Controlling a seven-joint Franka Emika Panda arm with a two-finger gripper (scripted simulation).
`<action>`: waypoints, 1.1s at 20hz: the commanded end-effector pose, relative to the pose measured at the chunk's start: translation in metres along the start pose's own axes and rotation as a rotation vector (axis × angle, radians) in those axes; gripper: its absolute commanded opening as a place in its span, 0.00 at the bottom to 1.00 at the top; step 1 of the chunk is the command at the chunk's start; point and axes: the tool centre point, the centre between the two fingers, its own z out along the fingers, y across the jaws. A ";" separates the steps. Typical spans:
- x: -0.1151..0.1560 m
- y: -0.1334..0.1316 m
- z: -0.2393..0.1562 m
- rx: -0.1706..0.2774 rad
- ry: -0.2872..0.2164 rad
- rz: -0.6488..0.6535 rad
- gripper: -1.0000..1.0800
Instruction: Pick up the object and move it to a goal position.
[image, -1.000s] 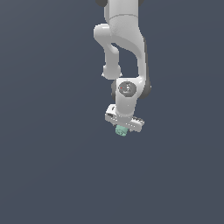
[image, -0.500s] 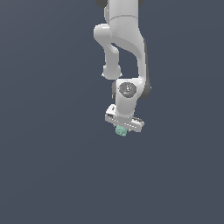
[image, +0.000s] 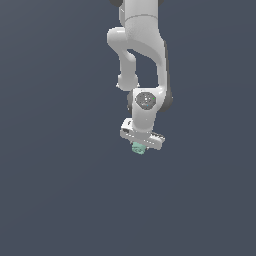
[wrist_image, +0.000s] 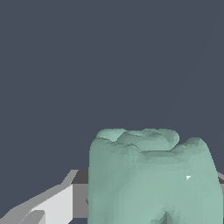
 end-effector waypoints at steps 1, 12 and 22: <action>-0.003 0.001 -0.006 0.000 0.001 0.000 0.00; -0.033 0.017 -0.060 0.001 0.000 0.000 0.00; -0.065 0.034 -0.121 0.001 0.000 0.000 0.00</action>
